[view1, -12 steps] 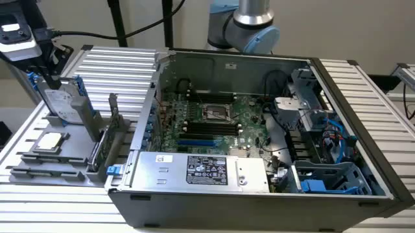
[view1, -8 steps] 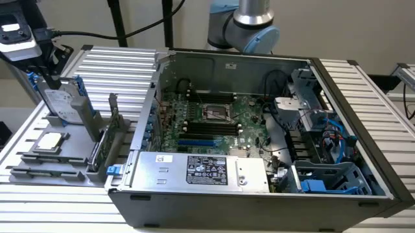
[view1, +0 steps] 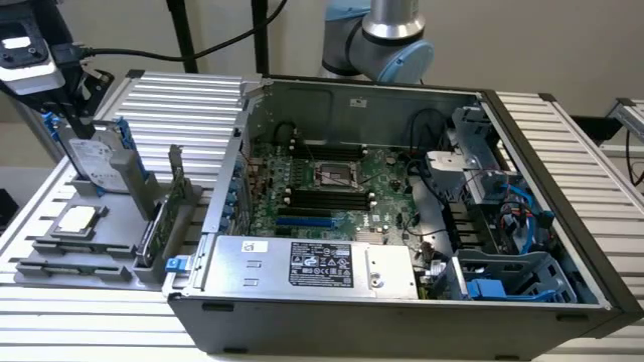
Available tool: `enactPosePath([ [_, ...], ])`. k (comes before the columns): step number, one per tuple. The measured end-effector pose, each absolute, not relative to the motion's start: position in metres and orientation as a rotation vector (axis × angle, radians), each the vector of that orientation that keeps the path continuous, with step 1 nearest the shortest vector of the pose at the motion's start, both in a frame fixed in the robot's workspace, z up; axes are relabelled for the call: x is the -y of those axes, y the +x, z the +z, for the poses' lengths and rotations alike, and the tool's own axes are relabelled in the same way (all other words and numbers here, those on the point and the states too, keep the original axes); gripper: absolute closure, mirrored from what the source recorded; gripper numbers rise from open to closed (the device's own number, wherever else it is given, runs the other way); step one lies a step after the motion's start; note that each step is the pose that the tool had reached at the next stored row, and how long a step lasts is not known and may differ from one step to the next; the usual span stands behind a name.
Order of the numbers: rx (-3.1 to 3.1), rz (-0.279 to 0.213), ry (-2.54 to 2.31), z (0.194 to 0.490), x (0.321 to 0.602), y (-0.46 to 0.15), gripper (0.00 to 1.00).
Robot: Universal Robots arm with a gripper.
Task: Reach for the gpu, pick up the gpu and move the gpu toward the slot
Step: 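Reach for the gpu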
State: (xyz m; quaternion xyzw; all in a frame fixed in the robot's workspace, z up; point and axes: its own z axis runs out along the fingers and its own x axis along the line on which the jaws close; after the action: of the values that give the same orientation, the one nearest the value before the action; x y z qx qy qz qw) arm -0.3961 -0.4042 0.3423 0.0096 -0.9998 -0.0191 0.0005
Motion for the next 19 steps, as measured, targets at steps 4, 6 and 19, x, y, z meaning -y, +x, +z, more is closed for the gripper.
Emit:
enactPosePath([
  [4, 3.140, -0.060, 0.030, 0.342, 0.409, -0.387, 0.89],
  [6, 3.140, -0.060, 0.030, 0.342, 0.413, -0.380, 0.89],
  [19, 3.140, -0.056, 0.030, 0.338, 0.436, -0.333, 0.89],
])
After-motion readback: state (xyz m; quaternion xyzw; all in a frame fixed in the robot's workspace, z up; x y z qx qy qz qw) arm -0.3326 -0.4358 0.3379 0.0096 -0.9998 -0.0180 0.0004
